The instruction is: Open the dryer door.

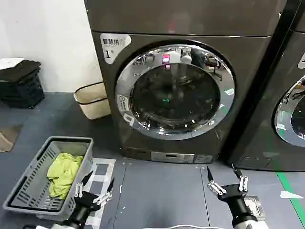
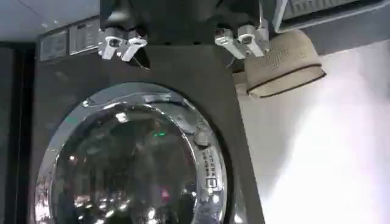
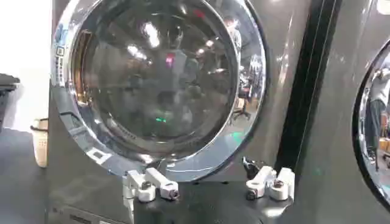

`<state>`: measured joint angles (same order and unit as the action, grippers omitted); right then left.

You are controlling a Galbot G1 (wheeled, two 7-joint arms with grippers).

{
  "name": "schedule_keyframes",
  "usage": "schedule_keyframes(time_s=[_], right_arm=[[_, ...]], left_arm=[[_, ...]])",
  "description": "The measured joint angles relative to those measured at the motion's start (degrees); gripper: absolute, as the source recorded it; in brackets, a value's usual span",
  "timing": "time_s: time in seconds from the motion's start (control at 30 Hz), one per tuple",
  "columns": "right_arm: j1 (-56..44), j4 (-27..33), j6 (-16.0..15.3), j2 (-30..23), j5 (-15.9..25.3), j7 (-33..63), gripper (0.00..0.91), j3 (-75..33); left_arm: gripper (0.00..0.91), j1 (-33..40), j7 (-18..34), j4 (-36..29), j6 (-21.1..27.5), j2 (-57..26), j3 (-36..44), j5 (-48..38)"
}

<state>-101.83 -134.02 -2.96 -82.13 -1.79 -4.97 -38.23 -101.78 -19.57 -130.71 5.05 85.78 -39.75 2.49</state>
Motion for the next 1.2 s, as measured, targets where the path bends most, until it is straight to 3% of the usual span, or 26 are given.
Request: schedule_keyframes(time_s=[0.53, 0.93, 1.2], right_arm=[[11.31, 4.29, -1.19, 11.89, -7.05, 1.29, 0.907, 6.18], [26.79, 11.19, -1.22, 23.19, -13.88, 2.37, 0.907, 15.80], [38.74, 16.40, -1.69, 27.93, -18.56, 2.27, 0.907, 23.10]], left_arm=[[0.907, -1.31, -0.24, -1.56, 0.43, 0.01, 0.11, 0.60], [0.907, -2.72, -0.36, -2.83, -0.13, 0.83, 0.17, 0.84], [0.907, -3.53, -0.48, -3.35, -0.39, 1.61, -0.02, 2.25]])
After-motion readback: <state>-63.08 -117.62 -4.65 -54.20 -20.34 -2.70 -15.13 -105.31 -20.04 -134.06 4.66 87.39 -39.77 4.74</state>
